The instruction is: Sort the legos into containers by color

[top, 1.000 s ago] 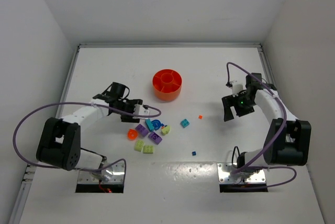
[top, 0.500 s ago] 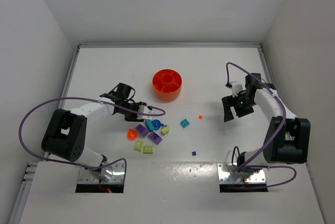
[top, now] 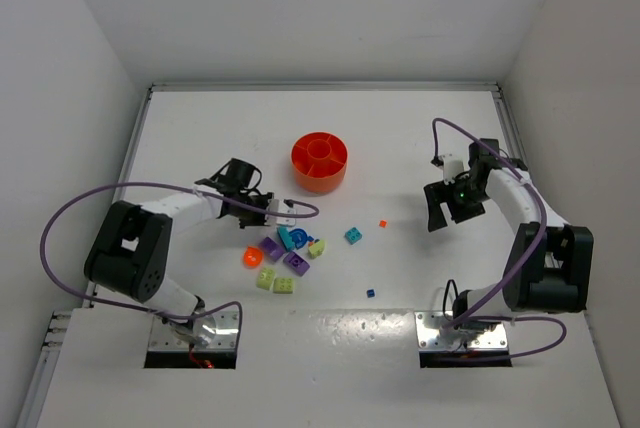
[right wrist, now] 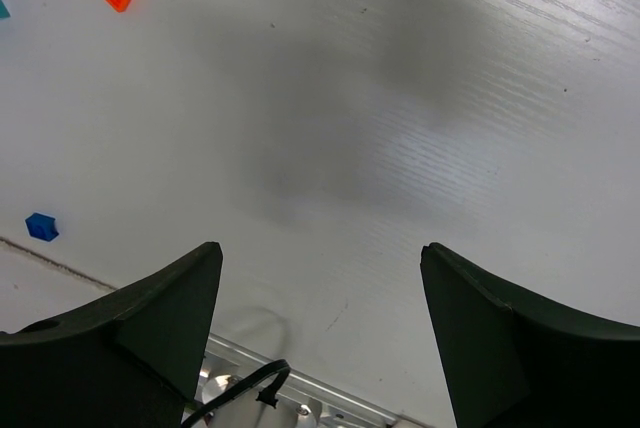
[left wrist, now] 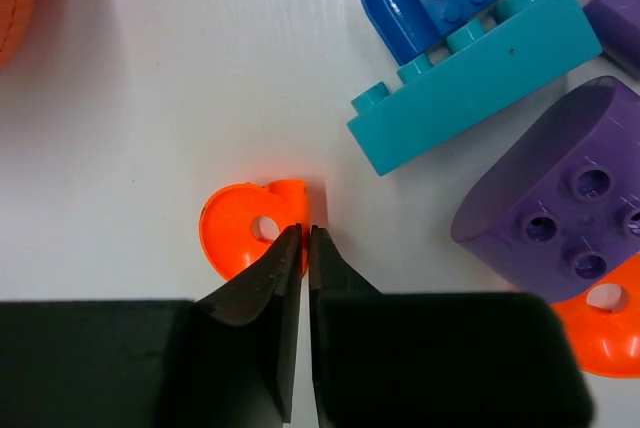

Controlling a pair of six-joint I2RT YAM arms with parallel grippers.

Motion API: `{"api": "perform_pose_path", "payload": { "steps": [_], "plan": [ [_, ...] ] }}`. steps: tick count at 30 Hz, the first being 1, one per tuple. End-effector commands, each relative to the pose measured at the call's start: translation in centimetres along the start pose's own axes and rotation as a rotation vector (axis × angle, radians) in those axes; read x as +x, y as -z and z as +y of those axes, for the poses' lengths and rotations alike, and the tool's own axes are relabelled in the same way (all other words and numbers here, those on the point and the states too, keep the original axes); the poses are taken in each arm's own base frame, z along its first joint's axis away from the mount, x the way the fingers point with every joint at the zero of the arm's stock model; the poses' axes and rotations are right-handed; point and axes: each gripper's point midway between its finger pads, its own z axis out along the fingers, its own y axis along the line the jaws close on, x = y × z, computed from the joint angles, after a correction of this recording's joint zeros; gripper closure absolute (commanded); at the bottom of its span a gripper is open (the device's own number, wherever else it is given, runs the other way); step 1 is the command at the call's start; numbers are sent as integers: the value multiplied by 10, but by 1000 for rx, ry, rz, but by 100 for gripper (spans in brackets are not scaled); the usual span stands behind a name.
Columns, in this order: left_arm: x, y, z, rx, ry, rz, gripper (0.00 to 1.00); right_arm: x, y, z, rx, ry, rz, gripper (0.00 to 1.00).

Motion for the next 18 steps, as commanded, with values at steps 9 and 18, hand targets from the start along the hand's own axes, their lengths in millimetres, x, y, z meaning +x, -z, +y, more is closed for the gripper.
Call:
{"api": "perform_pose_path", "payload": {
  "steps": [9,18],
  "plan": [
    [-83,69,53,-225,26,-220,98,-17,11,7,-13,13,-80,21],
    [-135,114,75,-269,147,-364,100,-20,15,9,-10,23,-109,23]
  ]
}}
